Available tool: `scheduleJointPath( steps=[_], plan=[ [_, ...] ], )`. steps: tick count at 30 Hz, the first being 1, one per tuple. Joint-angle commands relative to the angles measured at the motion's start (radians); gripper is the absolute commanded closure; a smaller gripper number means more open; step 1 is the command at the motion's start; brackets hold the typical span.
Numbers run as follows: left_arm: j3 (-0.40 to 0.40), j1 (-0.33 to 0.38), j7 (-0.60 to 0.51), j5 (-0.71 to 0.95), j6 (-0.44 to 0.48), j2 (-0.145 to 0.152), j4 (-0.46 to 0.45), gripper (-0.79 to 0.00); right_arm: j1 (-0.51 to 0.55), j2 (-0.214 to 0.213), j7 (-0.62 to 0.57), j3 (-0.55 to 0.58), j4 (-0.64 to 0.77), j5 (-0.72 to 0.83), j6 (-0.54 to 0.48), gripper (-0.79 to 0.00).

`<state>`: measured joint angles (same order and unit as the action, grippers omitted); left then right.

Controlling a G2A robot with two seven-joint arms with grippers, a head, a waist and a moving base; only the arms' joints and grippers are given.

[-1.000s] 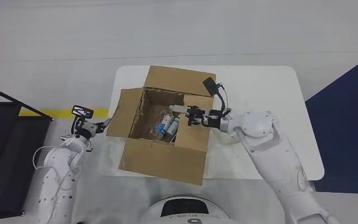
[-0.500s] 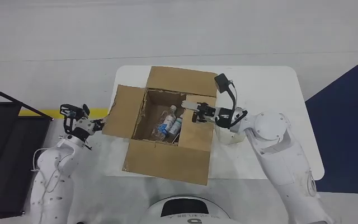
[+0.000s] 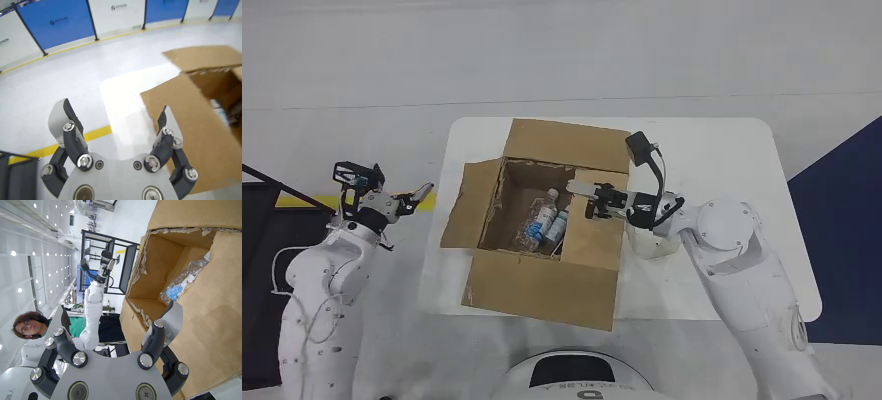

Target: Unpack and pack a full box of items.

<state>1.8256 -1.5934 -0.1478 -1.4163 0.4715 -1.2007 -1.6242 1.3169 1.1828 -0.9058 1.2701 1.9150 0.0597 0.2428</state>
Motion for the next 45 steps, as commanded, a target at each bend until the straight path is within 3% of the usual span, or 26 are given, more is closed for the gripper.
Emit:
scheduleJointPath(
  steps=[1, 5, 13, 17, 20, 24, 26, 34, 45],
  plan=[
    [-0.023, -0.004, 0.027, -0.139, -0.052, 0.001, 0.059, -0.785, 0.000, 0.000, 0.000, 0.000, 0.000, 0.000, 0.000, -0.785],
    [-0.059, 0.007, 0.074, -0.180, -0.044, 0.003, 0.146, -0.785, 0.000, 0.000, 0.000, 0.000, 0.000, 0.000, 0.000, -0.785],
    [-0.180, 0.045, 0.138, -0.231, 0.006, 0.000, 0.195, -0.785, 0.000, 0.000, 0.000, 0.000, 0.000, 0.000, 0.000, -0.785],
    [-0.153, 0.066, 0.179, -0.106, 0.052, 0.001, 0.246, -0.785, 0.000, 0.000, 0.000, 0.000, 0.000, 0.000, 0.000, -0.785],
    [-0.104, 0.069, 0.202, 0.029, 0.165, 0.008, 0.262, -0.785, 0.000, 0.000, 0.000, 0.000, 0.000, 0.000, 0.000, -0.785],
    [-0.062, 0.062, 0.230, 0.157, 0.396, 0.023, 0.241, -0.785, 0.000, 0.000, 0.000, 0.000, 0.000, 0.000, 0.000, -0.785],
    [-0.061, 0.065, 0.218, 0.186, 0.442, 0.028, 0.220, -0.785, 0.000, 0.000, 0.000, 0.000, 0.000, 0.000, 0.000, -0.785],
    [-0.127, 0.096, 0.117, 0.230, 0.424, 0.030, 0.092, -0.785, 0.000, 0.000, 0.000, 0.000, 0.000, 0.000, 0.000, -0.785],
    [-0.254, 0.073, -0.001, -0.052, 0.334, 0.038, -0.088, -0.785, 0.000, 0.000, 0.000, 0.000, 0.000, 0.000, 0.000, -0.785]
  ],
)
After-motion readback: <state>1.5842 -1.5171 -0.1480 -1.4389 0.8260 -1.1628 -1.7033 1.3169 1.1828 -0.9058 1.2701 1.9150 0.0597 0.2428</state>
